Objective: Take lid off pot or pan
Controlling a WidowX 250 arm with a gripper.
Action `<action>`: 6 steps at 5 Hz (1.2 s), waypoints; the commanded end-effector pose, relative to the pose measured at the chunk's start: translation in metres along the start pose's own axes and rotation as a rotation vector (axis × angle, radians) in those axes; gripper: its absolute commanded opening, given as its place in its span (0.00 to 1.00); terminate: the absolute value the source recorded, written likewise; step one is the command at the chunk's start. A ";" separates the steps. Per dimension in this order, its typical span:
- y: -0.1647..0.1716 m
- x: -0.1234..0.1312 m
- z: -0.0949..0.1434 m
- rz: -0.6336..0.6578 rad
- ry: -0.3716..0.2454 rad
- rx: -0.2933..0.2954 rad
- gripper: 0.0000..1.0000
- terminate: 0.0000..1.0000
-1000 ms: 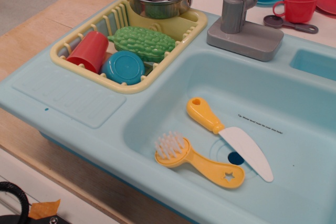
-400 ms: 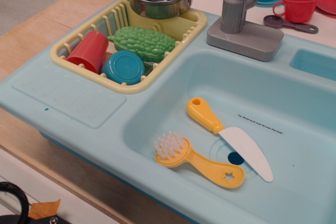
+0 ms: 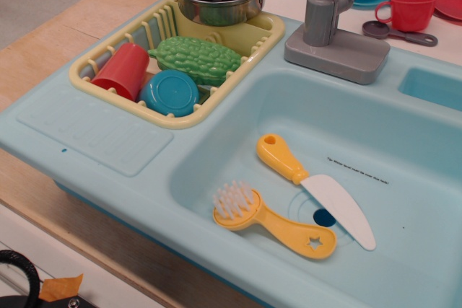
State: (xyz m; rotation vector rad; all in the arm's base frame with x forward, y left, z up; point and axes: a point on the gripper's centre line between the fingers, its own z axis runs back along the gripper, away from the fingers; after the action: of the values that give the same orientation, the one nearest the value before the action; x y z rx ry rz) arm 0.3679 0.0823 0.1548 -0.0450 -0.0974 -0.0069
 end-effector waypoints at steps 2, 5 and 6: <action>-0.015 -0.005 0.034 0.007 -0.026 0.069 0.00 0.00; -0.026 -0.061 0.056 0.293 0.004 0.116 0.00 0.00; -0.027 -0.086 0.047 0.385 -0.017 0.099 0.00 0.00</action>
State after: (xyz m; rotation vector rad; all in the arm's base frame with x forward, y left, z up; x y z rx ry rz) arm 0.2688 0.0559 0.1781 0.0253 -0.0621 0.3995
